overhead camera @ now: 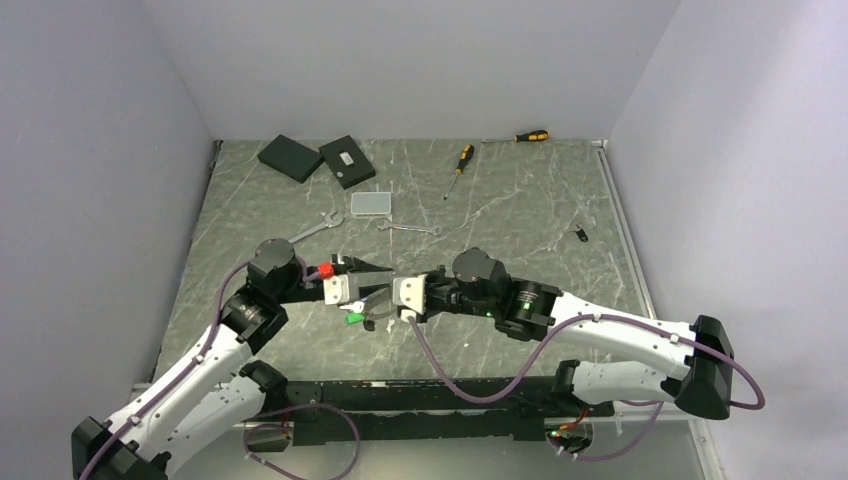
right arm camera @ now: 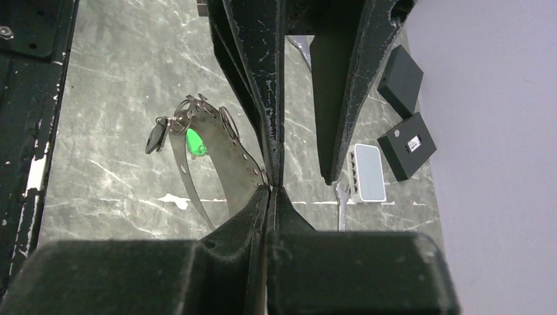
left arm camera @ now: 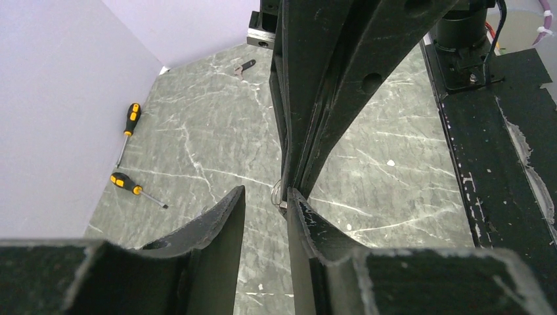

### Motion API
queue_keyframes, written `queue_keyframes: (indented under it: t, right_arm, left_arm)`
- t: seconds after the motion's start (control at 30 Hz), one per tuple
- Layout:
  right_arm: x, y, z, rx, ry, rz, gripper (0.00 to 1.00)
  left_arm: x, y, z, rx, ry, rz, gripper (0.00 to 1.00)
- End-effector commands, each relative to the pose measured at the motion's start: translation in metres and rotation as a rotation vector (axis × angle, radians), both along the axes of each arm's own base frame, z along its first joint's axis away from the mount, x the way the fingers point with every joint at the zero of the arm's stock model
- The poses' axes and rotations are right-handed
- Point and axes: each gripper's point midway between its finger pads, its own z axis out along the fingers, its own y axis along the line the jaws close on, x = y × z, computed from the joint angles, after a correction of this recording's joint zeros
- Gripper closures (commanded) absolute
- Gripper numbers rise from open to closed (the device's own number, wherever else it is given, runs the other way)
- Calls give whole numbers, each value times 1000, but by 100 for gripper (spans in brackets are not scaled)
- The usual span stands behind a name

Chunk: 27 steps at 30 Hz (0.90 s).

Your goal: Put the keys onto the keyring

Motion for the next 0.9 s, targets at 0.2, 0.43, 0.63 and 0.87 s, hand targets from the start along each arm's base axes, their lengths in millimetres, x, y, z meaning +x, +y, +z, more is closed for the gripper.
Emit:
queue_keyframes:
  t: [0.2, 0.43, 0.63, 0.87]
  right_arm:
    - [23, 2, 56, 186, -71, -124, 100]
    - [17, 1, 58, 201, -69, -96, 100]
    - [7, 3, 49, 200, -62, -41, 100]
    - [6, 2, 48, 216, -66, -36, 100]
  left_arm:
    - [-11, 2, 3, -26, 8, -21, 64]
    - [-6, 4, 2, -24, -8, 13, 67]
    - [6, 9, 9, -27, -42, 82, 71]
    - [5, 4, -5, 18, -4, 44, 79]
